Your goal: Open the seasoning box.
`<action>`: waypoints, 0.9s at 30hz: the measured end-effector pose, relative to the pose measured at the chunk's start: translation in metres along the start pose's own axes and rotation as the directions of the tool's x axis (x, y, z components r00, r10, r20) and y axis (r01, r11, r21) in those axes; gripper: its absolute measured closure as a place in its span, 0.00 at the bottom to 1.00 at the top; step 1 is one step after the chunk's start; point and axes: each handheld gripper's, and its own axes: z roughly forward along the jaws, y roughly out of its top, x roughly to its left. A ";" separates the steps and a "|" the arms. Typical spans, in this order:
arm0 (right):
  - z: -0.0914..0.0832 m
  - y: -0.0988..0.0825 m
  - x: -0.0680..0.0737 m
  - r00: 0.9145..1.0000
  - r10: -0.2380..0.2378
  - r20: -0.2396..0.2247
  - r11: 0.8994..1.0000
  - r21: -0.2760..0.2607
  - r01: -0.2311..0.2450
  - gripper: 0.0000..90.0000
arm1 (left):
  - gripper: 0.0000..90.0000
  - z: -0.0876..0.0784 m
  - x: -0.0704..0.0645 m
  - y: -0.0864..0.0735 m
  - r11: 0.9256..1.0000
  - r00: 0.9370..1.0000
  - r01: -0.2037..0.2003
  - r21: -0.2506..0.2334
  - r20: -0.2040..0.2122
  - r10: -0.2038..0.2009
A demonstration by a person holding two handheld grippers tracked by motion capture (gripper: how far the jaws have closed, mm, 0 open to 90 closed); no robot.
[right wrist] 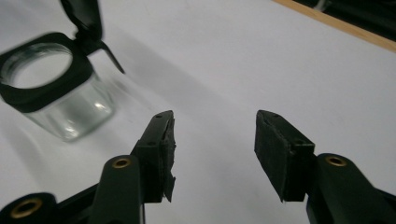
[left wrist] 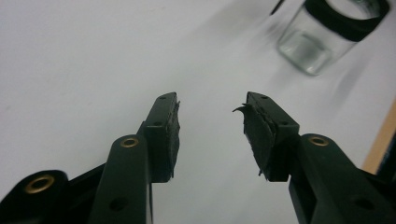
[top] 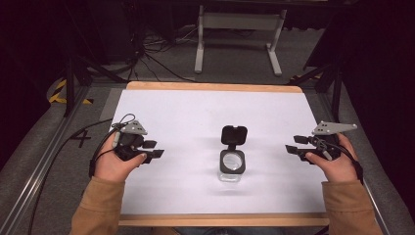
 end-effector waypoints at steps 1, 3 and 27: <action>0.001 -0.003 -0.004 1.000 0.007 0.006 1.000 0.007 -0.007 0.52 | 0.61 0.001 0.004 -0.002 1.000 1.000 0.010 0.019 -0.025 -0.009; 0.005 -0.009 -0.010 1.000 0.028 0.012 0.999 0.022 -0.028 0.50 | 0.60 0.007 0.009 -0.006 0.998 0.997 0.024 0.056 -0.078 -0.020; 0.058 -0.058 -0.044 0.998 0.055 0.025 0.988 0.145 -0.058 0.36 | 0.43 0.063 0.036 -0.033 0.974 0.999 -0.046 0.221 0.017 0.043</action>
